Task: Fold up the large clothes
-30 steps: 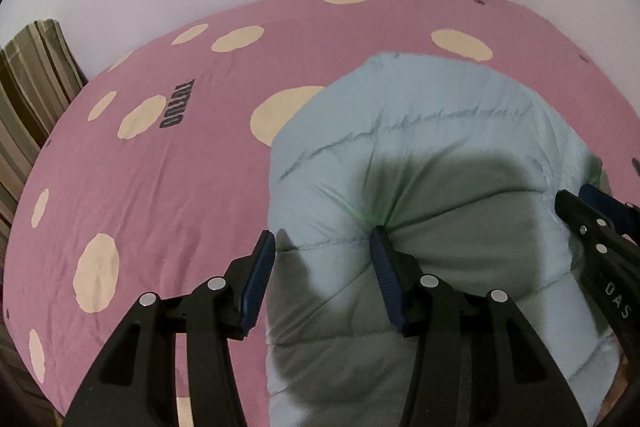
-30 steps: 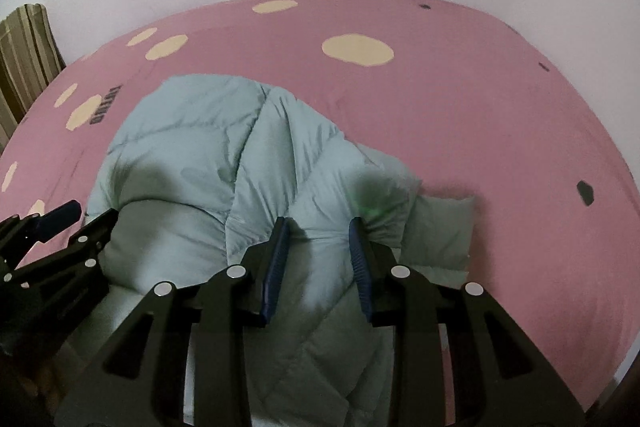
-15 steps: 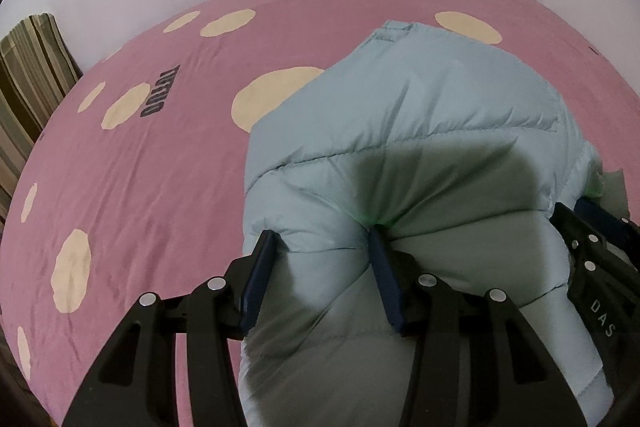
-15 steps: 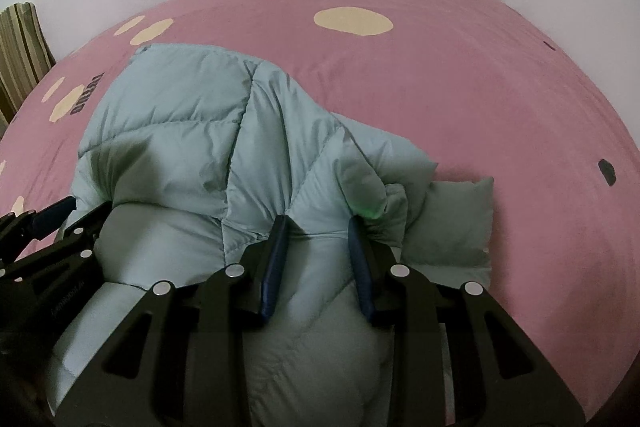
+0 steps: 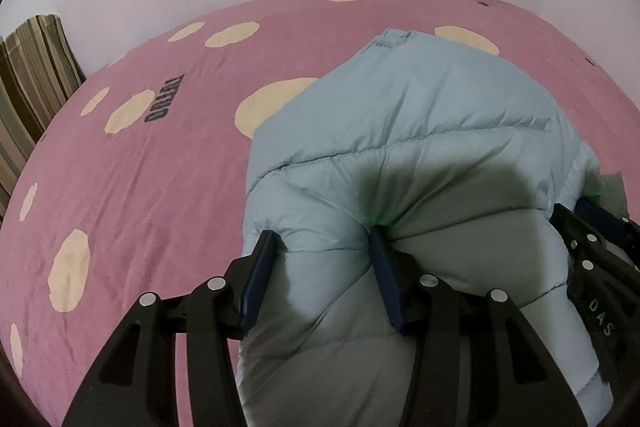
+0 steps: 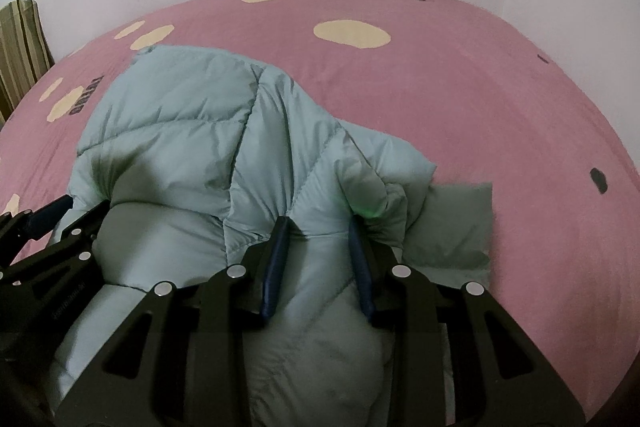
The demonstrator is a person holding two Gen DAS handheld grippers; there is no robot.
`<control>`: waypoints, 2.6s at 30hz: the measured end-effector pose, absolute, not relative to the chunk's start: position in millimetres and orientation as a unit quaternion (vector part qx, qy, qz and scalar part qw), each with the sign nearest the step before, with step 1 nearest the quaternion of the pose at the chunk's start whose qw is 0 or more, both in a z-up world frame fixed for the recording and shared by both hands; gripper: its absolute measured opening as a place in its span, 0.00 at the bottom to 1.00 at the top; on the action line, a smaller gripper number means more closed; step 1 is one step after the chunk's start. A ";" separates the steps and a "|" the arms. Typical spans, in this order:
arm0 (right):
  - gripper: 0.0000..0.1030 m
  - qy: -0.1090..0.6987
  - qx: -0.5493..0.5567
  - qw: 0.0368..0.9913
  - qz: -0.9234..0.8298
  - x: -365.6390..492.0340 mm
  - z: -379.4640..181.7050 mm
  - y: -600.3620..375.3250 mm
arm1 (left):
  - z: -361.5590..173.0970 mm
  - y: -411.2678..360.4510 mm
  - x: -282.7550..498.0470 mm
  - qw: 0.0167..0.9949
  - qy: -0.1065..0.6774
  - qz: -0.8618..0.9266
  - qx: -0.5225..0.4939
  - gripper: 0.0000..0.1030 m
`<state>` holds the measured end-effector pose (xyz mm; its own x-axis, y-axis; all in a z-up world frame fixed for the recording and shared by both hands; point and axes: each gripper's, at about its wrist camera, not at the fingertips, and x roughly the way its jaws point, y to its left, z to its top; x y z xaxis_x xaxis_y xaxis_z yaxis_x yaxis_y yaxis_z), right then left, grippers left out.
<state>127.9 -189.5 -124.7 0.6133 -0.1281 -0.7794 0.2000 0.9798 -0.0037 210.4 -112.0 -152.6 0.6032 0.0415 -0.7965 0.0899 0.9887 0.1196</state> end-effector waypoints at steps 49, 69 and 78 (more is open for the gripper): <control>0.84 0.331 0.051 0.936 -0.107 -56.9 -2.5 -141.9 | -30.8 -70.1 31.8 0.936 0.349 -0.047 0.022 0.78; 0.84 0.324 0.046 0.939 -0.105 -62.2 1.4 -135.3 | -27.3 -68.1 24.2 0.937 0.345 -0.048 0.019 0.78; 0.84 0.324 0.046 0.939 -0.105 -61.6 0.7 -135.3 | -27.4 -70.0 24.4 0.937 0.346 -0.047 0.019 0.78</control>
<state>-61.6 -135.3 0.7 0.7679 -0.1668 -0.6184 0.2270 0.9737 0.0192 24.4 -70.0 -27.4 0.7561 -0.0759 -0.6500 0.1018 0.9948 0.0023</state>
